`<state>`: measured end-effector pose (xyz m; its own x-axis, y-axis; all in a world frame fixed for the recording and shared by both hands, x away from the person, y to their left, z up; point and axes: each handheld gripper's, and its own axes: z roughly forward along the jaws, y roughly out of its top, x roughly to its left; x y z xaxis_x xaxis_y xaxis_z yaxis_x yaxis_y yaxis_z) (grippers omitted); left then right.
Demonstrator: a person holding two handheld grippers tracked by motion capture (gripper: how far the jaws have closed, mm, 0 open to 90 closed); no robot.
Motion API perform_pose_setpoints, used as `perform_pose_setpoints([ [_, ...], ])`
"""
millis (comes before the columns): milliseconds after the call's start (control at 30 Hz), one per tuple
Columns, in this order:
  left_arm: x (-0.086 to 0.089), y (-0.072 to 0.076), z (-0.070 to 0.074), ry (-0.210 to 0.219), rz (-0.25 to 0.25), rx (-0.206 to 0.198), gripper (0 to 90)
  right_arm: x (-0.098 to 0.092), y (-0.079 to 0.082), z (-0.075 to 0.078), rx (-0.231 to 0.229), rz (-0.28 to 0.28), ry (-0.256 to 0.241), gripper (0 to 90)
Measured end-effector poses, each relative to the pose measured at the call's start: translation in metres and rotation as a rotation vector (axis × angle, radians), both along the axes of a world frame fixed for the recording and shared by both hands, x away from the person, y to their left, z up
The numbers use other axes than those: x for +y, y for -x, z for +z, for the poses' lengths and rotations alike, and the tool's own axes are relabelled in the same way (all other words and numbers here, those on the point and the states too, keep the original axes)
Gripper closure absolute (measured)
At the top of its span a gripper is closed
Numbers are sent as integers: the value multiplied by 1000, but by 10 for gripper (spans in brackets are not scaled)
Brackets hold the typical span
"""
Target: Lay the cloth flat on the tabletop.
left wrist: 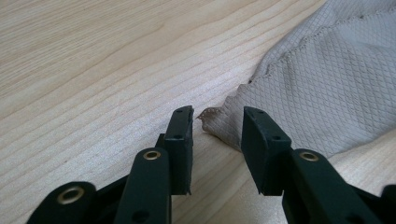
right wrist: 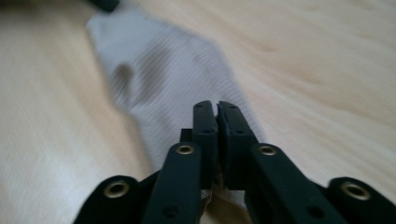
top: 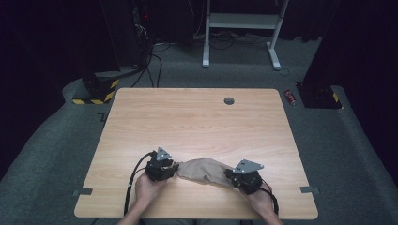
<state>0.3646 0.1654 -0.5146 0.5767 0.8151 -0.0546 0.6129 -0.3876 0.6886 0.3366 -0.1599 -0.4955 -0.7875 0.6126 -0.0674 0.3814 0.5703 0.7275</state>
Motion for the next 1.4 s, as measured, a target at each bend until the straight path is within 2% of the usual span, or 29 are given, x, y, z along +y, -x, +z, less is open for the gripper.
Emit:
perform_pose_setpoints([
  [33, 0, 0, 0, -3, -2, -1, 630, 2, 2, -5, 13, 28, 25, 782],
  [100, 0, 0, 0, -4, -2, -1, 623, 1, 6, -9, 22, 45, 42, 766],
  [167, 0, 0, 0, -7, -4, -1, 619, -4, 10, -7, -9, 23, 30, 760],
  [200, 0, 0, 0, -12, -6, -3, 619, -4, 10, -7, -9, 23, 30, 760],
  [233, -1, 1, 0, -17, -7, -6, 619, -16, 11, 2, -45, -50, -31, 765],
  [267, -1, 1, 1, -22, -7, -8, 619, -20, 11, 5, -43, -80, -53, 764],
  [300, -1, 1, 1, -22, -7, -8, 619, -20, 11, 5, -43, -80, -53, 764],
  [333, -1, 0, 1, -21, -8, -1, 619, -28, 7, 12, -34, -125, -84, 763],
  [367, -2, 0, 1, -21, -7, 0, 619, -30, 6, 13, -26, -133, -88, 759],
  [533, -2, 0, 1, -20, -5, -1, 622, -26, 0, 8, 16, -137, -90, 699],
  [667, -2, -1, 2, -27, -10, 3, 635, -21, -3, 5, 23, -141, -111, 668],
  [833, -2, -2, 2, -31, -15, 4, 642, -12, -2, 3, 33, -111, -87, 667],
  [900, -1, -1, 2, -24, -12, 4, 642, -6, -3, -1, 50, -100, -70, 677],
  [1000, -1, -1, 2, -22, -11, 8, 642, -5, -3, -3, 52, -106, -77, 693],
  [1033, -1, -1, 2, -24, -12, 9, 643, -5, -3, -3, 52, -112, -81, 709],
  [1100, -1, -2, 3, -31, -23, 14, 667, -9, -4, -1, 53, -124, -97, 798],
  [1200, -1, -3, 3, -28, -27, 18, 700, -11, -3, 2, 38, -137, -97, 830],
  [1267, 0, -3, 3, -27, -26, 22, 706, -14, -2, 6, 31, -153, -107, 817],
  [1333, 0, -4, 3, -14, -16, 27, 711, -16, -1, 8, 25, -155, -120, 753],
  [1367, 1, -4, 4, -17, -20, 21, 719, -17, 2, 10, 45, -150, -148, 718],
  [1400, 1, -4, 4, -17, -20, 21, 721, -17, 2, 10, 45, -150, -148, 718],
])
